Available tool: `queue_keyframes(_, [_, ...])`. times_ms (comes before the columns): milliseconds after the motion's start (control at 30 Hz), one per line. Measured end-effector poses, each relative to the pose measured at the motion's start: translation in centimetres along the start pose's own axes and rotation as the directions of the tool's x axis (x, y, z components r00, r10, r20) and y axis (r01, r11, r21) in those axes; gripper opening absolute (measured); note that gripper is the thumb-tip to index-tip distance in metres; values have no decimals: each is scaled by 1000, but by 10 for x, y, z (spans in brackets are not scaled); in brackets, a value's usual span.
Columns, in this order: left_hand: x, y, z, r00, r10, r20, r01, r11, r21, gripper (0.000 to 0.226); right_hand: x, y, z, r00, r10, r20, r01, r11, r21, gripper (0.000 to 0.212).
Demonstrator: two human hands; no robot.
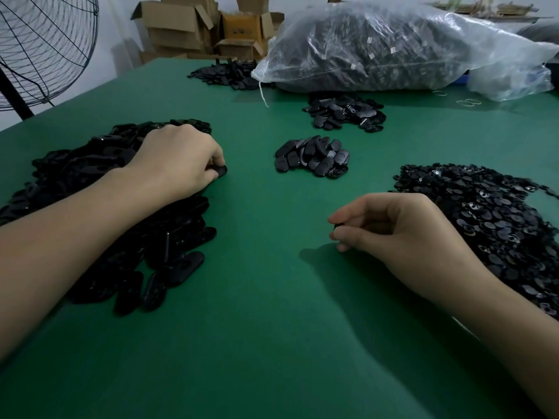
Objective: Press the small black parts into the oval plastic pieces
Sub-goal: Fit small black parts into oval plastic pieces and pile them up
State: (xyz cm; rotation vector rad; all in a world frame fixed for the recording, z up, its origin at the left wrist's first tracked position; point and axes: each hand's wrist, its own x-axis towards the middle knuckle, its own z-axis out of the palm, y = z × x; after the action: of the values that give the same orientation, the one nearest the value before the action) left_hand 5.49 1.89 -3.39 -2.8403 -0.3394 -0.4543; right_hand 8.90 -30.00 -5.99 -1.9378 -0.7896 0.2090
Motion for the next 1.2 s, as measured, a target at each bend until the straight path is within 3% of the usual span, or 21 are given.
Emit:
queue_keyframes(167, [-2, -1, 6, 1000, 2, -11, -2, 999, 42, 19, 0, 0, 1, 998, 45, 33, -50, 987, 151, 15])
queue_keyframes(400, [-7, 5, 4, 992, 96, -81, -83, 984, 155, 15, 0, -1, 1, 994, 96, 46, -104, 966, 237, 15])
queue_keyframes(667, [-16, 4, 4, 981, 153, -118, -139, 983, 120, 14, 0, -1, 1, 991, 124, 54, -134, 941, 310, 15])
queue_keyframes(767, [-19, 6, -2, 975, 159, -158, -154, 987, 41, 14, 0, -1, 1, 992, 115, 48, -124, 939, 321, 15])
queue_keyframes(833, [-22, 14, -12, 976, 118, -185, -147, 977, -152, 16, 0, -2, 1, 993, 112, 46, -121, 934, 336, 15])
queue_keyframes(900, [-28, 30, -22, 990, 19, -142, -91, 852, -516, 17, 0, -3, 1, 994, 107, 33, -112, 931, 346, 17])
queue_keyframes(967, [-38, 52, -29, 999, -37, 14, 31, 508, -861, 16, -1, -6, 2, 995, 96, 15, -96, 932, 351, 23])
queue_keyframes(1000, [-45, 63, -31, 995, -20, 95, 97, 317, -943, 16, -1, -7, 2, 996, 90, 6, -86, 930, 357, 23])
queue_keyframes(1033, [-52, 73, -30, 988, 8, 153, 149, 160, -976, 16, -1, -8, 2, 997, 83, -1, -77, 929, 363, 23])
queue_keyframes(1100, [-67, 89, -24, 977, 29, 213, 214, -29, -977, 19, -1, -9, 2, 997, 75, -9, -67, 928, 368, 23])
queue_keyframes(1200, [-81, 103, -12, 970, -14, 245, 241, -129, -962, 27, -1, -9, 3, 996, 85, 0, -80, 929, 362, 22])
